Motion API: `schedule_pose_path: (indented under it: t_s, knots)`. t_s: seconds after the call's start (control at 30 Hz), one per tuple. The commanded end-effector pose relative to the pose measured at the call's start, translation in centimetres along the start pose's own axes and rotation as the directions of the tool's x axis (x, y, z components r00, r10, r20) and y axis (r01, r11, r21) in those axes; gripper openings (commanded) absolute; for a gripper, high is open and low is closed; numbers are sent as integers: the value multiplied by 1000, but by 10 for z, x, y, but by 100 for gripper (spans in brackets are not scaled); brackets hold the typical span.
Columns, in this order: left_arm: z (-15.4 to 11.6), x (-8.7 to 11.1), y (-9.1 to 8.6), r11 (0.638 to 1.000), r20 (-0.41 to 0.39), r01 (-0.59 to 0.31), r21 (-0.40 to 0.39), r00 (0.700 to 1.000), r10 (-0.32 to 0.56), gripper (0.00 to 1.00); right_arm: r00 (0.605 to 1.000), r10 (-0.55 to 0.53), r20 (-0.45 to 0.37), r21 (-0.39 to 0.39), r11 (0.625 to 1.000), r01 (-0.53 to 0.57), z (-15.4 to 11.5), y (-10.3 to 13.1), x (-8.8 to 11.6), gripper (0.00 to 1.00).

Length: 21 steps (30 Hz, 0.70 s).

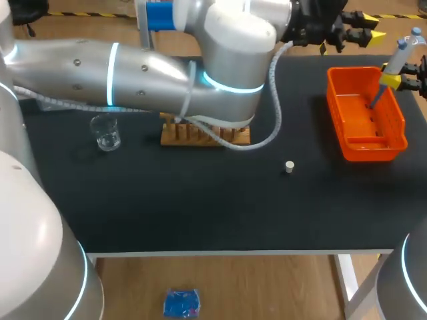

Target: Invert the test tube, pick up the pipette, mount the tip to pipette, aspirate from beaker and dispense into the tube, eject the tip, return the pipette, and cap with the stopper.

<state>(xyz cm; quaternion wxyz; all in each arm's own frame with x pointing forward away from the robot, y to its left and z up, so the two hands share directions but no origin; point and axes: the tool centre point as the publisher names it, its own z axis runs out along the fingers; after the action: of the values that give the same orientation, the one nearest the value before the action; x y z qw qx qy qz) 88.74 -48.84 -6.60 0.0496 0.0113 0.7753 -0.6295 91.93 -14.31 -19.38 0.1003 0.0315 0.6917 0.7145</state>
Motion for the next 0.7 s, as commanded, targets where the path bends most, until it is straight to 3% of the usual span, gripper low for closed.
schedule_pose_path:
  t_s: [0.03, 0.27, 0.7]
  knots:
    - [-38, 5, 8, 999, -10, 4, -32, 1000, -5, 100, 1000, -1, -2, 1, 1000, 1, 0, 0, -1, 0]
    - [-71, 21, 40, 996, 58, 78, -38, 995, -76, 100, 1000, -1, -2, 1, 1000, 1, 0, 0, -1, 0]
    - [-71, 21, 40, 996, 58, 78, -38, 995, -76, 100, 1000, -1, -2, 1, 1000, 1, 0, 0, -1, 0]
